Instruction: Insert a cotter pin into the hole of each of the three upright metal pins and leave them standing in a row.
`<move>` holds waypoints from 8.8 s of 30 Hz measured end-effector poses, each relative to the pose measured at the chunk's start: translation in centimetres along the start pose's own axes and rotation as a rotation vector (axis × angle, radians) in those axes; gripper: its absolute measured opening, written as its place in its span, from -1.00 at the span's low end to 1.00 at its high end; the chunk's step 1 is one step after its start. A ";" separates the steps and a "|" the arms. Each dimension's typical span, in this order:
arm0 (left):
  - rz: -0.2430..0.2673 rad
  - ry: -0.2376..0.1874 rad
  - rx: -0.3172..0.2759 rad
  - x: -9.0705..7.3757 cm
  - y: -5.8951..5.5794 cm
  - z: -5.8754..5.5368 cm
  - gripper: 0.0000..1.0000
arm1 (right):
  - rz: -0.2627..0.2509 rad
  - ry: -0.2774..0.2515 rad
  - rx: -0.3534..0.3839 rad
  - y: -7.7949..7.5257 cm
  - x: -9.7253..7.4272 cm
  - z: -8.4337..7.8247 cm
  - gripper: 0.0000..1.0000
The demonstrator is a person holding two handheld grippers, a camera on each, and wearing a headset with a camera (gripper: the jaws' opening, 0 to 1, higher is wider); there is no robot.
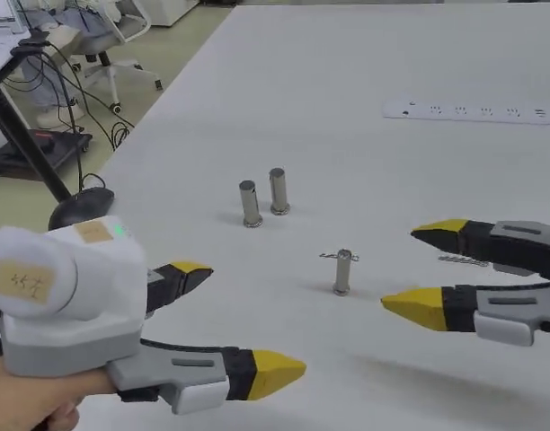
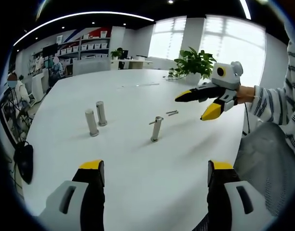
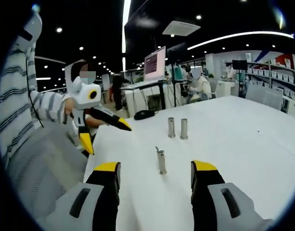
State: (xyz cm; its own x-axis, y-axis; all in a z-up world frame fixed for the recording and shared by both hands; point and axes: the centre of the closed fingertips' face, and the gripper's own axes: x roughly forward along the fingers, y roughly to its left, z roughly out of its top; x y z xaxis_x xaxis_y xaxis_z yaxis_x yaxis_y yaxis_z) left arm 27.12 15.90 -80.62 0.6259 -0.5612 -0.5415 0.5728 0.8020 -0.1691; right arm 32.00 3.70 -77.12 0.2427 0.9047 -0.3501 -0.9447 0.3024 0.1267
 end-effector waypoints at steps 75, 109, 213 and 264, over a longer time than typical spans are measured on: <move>0.135 0.134 0.098 7.9 13.5 3.9 -0.30 | -0.284 0.032 0.214 0.4 -8.6 -3.0 0.99; 0.152 0.123 0.105 8.8 15.0 5.5 -0.77 | -0.271 0.064 0.223 0.8 -8.4 -3.7 0.85; 0.159 0.176 0.022 10.9 -6.6 3.0 -0.78 | -0.282 0.089 0.195 1.2 -11.1 -4.6 1.00; 0.055 0.132 0.212 9.0 -7.1 3.3 -0.30 | -0.263 0.098 0.210 1.8 -10.7 -5.4 0.99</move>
State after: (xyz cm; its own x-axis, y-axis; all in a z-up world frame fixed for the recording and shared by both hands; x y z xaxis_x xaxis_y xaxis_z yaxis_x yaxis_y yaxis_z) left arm 30.46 4.50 -81.54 0.5927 -0.4756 -0.6500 0.6467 0.7621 0.0321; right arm 26.54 -7.09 -78.12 0.4399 0.7574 -0.4826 -0.7841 0.5859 0.2048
